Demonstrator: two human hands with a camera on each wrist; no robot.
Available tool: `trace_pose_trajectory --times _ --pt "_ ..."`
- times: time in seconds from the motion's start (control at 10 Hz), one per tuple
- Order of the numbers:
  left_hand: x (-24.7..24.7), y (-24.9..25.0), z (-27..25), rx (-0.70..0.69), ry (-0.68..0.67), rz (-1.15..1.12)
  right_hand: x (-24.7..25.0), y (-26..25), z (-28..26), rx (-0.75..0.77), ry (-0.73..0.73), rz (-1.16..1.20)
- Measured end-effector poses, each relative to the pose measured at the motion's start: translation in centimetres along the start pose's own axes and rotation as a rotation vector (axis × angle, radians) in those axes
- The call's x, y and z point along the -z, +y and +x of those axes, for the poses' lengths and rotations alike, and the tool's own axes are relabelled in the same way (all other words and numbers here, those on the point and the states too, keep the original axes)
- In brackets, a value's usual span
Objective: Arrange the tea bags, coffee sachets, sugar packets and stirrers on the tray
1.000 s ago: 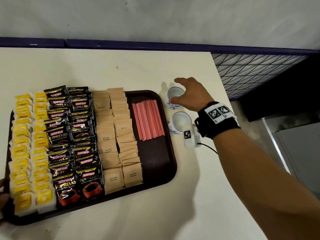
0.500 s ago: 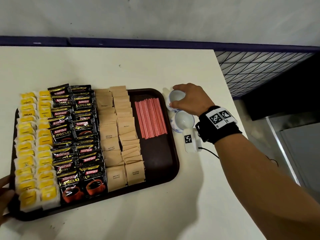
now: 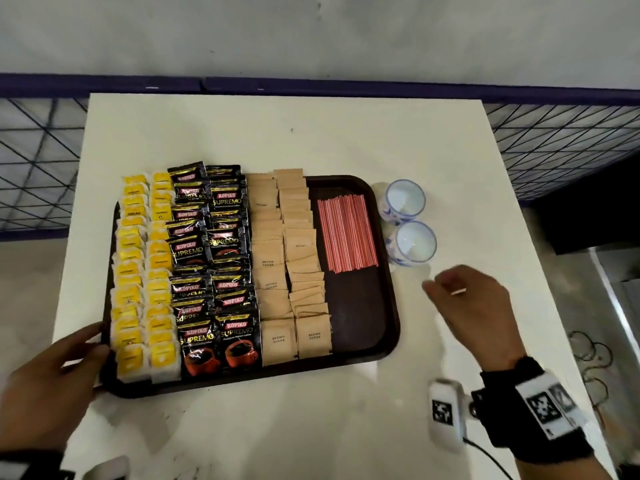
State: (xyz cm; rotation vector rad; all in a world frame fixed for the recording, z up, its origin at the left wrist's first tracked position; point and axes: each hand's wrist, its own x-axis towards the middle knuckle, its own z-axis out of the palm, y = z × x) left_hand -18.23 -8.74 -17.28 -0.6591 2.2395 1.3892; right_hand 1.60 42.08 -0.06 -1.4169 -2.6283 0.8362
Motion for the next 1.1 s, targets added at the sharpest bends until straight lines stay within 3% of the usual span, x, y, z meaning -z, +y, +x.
trace_pose_trajectory --times 0.1,0.2,0.5,0.9,1.1 --pt "-0.5 6.3 -7.0 -0.092 -0.080 0.045 -3.0 2.6 -3.4 -0.103 -0.123 0.091" --pt "-0.1 6.4 -8.2 -0.131 -0.092 0.000 -5.3 2.7 -4.3 -0.151 -0.158 0.272" --pt "0.5 6.9 -9.0 -0.183 -0.007 0.052 -7.2 2.3 -4.4 -0.138 -0.132 0.330" --pt "0.7 7.2 -9.2 -0.240 -0.011 0.091 -6.9 1.3 -5.3 -0.157 -0.116 0.370" --pt "2.2 4.8 -9.9 -0.148 0.054 0.177 -5.6 2.6 -9.6 -0.251 -0.130 0.309"
